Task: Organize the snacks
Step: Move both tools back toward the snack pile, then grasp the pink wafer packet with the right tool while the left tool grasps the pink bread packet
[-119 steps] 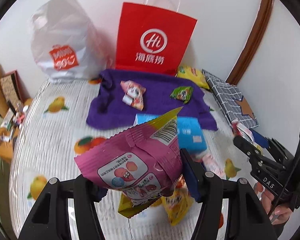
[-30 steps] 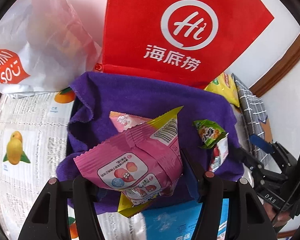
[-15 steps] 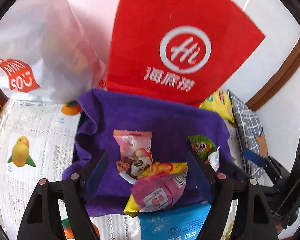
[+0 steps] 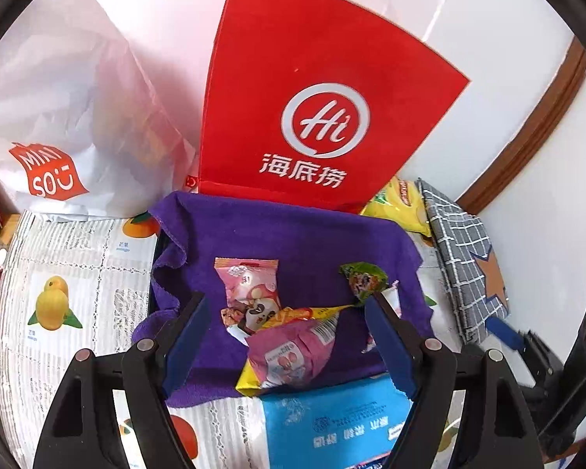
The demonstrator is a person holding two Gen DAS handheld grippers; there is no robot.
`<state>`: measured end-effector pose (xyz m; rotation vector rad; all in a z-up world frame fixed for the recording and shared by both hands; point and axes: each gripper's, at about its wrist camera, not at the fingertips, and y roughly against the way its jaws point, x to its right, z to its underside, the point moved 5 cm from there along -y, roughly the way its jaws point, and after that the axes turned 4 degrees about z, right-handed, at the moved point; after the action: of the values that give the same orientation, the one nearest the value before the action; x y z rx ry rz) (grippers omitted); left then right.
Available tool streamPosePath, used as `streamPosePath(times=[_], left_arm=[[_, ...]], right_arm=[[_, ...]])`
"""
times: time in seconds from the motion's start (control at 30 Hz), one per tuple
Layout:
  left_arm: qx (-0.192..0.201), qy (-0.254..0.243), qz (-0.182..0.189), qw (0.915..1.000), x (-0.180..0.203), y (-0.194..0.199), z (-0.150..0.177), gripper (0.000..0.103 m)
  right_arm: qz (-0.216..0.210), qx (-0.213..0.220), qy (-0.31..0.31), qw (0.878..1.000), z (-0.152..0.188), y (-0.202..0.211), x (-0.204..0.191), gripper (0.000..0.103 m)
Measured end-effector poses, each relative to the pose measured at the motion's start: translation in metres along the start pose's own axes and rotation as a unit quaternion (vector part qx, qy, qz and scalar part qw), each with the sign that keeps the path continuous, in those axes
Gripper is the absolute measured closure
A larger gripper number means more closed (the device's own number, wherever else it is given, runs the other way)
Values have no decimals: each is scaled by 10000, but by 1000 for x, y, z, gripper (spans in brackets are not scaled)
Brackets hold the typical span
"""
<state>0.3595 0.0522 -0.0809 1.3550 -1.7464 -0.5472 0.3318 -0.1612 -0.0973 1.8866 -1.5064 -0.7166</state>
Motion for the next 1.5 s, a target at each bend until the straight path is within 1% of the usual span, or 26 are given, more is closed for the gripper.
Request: streamPosePath(times=[0.07,0.17,0.23,0.33,0.43,0.53,0.57,0.67,0.73,0.8,0.87,0.93,1.0,1.07,1.1,1.23,1.3,1.37,1.5], left_arm=[[40,-92,-5,9999,5,7,1,24],[118,-260,-136,9995,14,21,4,24],[207,-356,-235,9989,18,30,9,24],[174,-426,-308,9985,20,40,25,24],[242,-427,-571,9972,16,53,45,24],[290,-443,-666,9964,11,63,64,24],[303,-408,-679,9964,9,67,71,24],[304,-292,-656,9970,2,77,92,24],[285,-148,-647,9974,-4,82,105,24],[217,-135,-639,9976,-6,84,117,24],[235,-186,-674,9973,-8,89,128,24],[256,-128,-728,9969,-12,92,137,24],[225,-3,-678,9974,-16,90,148,24],[167,30,-626,9979,-17,85,159,24],[128,-11,-603,9981,-17,81,165,24],[-38,-120,-699,9975,-15,61,187,24],[-161,-138,-687,9974,-13,47,196,24],[-204,-171,-689,9973,-11,34,199,24],[-206,-226,-805,9963,-14,13,201,26]], right_arm=[[17,-12,0,10000,13,11,4,34],[146,-37,53,9999,36,24,7,34],[100,-113,17,9999,54,29,8,35],[-49,-287,-38,9996,82,31,7,44],[-189,-454,-35,9988,110,27,3,49],[-315,-642,108,9974,138,20,-2,53],[-334,-700,129,9969,143,19,-3,54],[-420,-825,188,9955,161,14,-6,55],[-328,-882,285,9952,172,9,-8,55],[-170,-911,362,9950,179,6,-7,55],[-197,-956,361,9946,185,2,-8,55],[-184,-925,362,9949,189,0,-9,54],[-112,-802,444,9957,190,-2,-11,55],[-19,-718,547,9959,190,-2,-12,60],[26,-677,539,9962,190,0,-12,61],[221,-395,283,9986,195,16,3,62],[284,-398,164,9987,200,18,9,62],[289,-430,103,9986,205,16,13,62],[298,-278,4,9992,207,17,13,62]])
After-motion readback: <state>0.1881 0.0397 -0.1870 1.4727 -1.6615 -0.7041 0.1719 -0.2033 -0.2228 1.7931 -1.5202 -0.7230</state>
